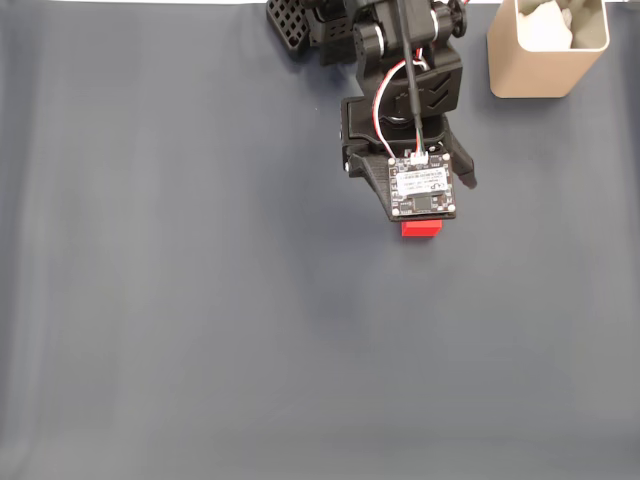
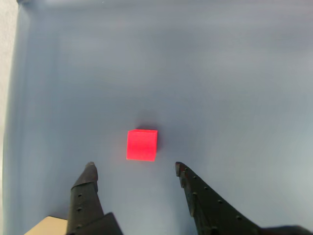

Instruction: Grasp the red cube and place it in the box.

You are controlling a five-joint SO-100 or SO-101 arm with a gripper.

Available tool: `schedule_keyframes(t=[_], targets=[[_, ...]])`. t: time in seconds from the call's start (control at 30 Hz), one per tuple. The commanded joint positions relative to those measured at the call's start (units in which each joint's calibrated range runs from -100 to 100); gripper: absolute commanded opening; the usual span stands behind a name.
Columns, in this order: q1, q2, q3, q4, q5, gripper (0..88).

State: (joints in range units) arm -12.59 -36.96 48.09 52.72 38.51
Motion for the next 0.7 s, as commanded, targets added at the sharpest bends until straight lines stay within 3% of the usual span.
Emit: schedule_keyframes(t=[0.0,0.67], targets=[[0.1,-1.9,0.0,-1.9,0.5,39.7],[-1.5,5.0,0.6,-9.5,0.6,39.9]])
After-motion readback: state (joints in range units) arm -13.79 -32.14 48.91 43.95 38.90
